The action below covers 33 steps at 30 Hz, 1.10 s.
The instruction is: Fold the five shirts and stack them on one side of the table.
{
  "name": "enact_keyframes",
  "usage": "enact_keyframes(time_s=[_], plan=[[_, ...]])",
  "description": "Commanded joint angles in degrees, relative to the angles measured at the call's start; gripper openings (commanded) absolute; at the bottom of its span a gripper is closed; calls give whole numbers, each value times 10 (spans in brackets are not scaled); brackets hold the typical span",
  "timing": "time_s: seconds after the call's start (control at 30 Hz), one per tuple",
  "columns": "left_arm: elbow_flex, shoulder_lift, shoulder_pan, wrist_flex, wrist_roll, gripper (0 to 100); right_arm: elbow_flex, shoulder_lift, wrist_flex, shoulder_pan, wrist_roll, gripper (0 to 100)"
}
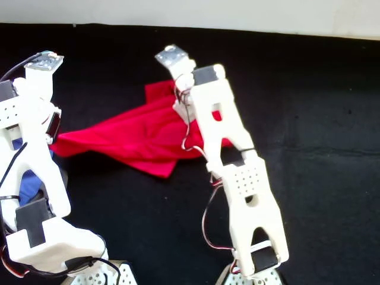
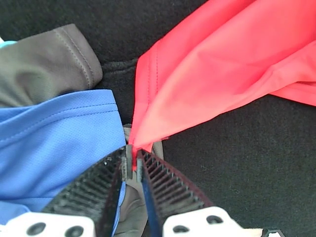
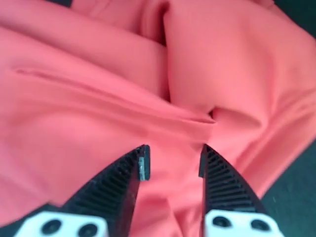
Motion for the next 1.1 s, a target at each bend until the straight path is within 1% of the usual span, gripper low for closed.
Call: enact_keyframes(time_s=[0.0,0.17,0.2,0.27,0.3,0.37,0.43,0.63,0.77,0.83,0.9,1.0,1.07], plan=[[0,-27,-6,-7,0,9,-3,5,-29,13,5,166],[0,-27,-4,-7,0,9,-3,7,-25,15,5,157],[0,-27,-4,-7,0,9,-3,7,-25,16,5,134],[0,-27,-3,-7,0,9,-3,7,-27,16,6,33],[0,-27,-3,-7,0,9,-4,7,-27,16,6,0],[0,-27,-3,-7,0,9,-15,6,-21,16,5,19],[0,-27,-3,-7,0,9,-51,6,2,16,5,5],[-1,-27,-2,-7,0,9,-221,6,140,13,5,6],[-4,-25,-2,-7,0,9,-276,-13,147,18,-8,6],[-3,-24,-2,-7,0,9,-257,-52,147,15,-42,5],[-2,-25,-2,-7,4,9,-198,-114,147,10,-62,5],[-6,-28,5,-6,47,9,-25,-234,147,0,-66,5],[0,-27,21,17,54,9,120,-319,145,0,-66,5]])
